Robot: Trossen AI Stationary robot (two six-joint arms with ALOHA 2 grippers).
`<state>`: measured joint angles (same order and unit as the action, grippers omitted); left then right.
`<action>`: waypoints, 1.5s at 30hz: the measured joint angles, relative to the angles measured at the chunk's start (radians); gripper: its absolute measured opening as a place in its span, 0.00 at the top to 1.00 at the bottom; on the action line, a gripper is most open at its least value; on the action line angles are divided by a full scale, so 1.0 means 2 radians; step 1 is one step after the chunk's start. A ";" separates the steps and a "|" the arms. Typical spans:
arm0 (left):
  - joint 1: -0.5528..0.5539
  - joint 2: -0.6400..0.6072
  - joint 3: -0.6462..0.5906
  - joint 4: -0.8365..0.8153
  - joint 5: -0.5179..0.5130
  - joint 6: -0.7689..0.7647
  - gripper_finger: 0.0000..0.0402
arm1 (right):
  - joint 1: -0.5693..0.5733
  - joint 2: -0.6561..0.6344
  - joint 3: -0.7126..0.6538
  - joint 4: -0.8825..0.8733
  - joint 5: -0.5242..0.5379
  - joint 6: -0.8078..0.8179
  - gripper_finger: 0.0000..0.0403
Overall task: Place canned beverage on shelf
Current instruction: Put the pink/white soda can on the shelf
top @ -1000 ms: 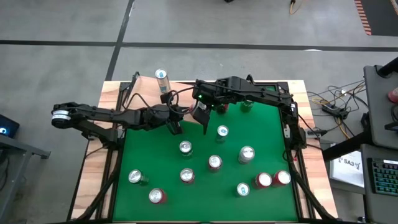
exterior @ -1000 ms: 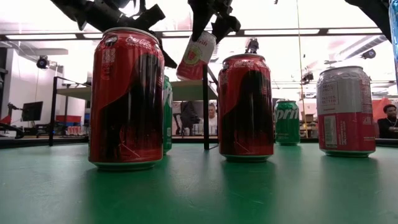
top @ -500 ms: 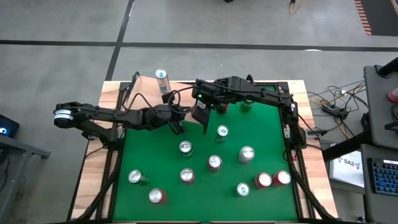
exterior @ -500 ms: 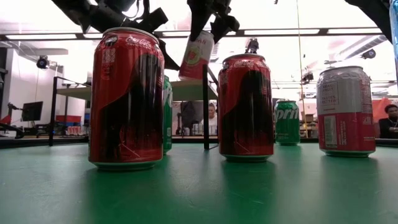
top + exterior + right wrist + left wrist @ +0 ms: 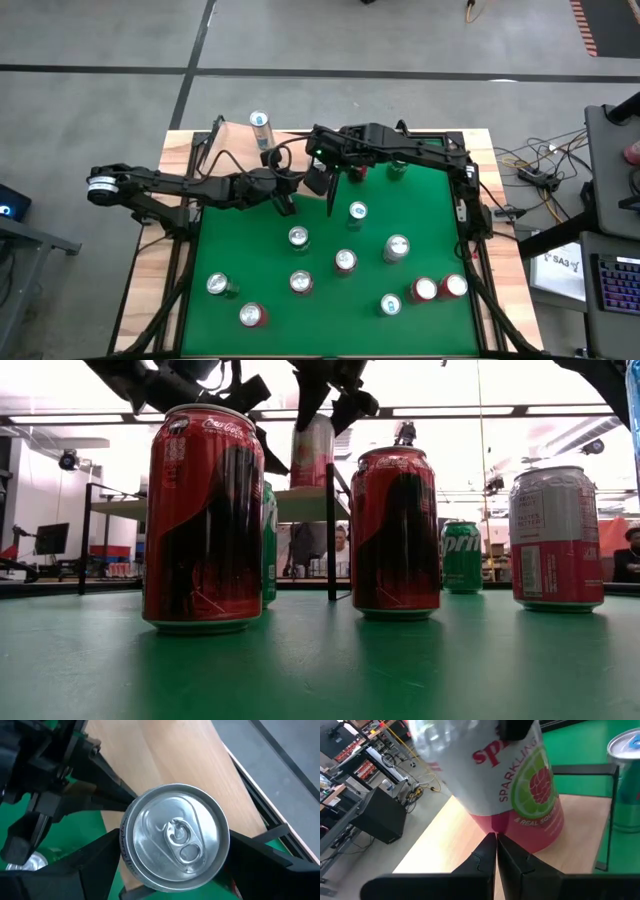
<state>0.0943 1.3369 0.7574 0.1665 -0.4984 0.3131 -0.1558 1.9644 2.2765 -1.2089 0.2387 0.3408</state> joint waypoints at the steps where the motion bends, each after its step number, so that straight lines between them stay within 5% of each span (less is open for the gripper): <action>1: 0.000 0.000 0.000 -0.001 -0.008 0.001 1.00 | 0.000 0.000 -0.001 0.004 0.001 0.000 0.22; 15: 0.000 -0.010 0.000 -0.032 -0.044 0.002 1.00 | 0.000 -0.001 0.003 0.020 0.001 0.011 0.11; 31: -0.066 -0.169 0.000 -0.133 -0.032 -0.019 1.00 | 0.024 -0.058 0.033 0.014 0.002 0.006 0.11; 45: -0.108 -0.282 -0.025 -0.167 -0.033 -0.035 1.00 | 0.127 -0.074 0.013 -0.032 0.103 0.001 0.11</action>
<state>-0.1211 0.7728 0.7064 -0.1671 -0.5640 0.2432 0.0980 1.8172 2.3019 -1.2725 0.4454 0.3426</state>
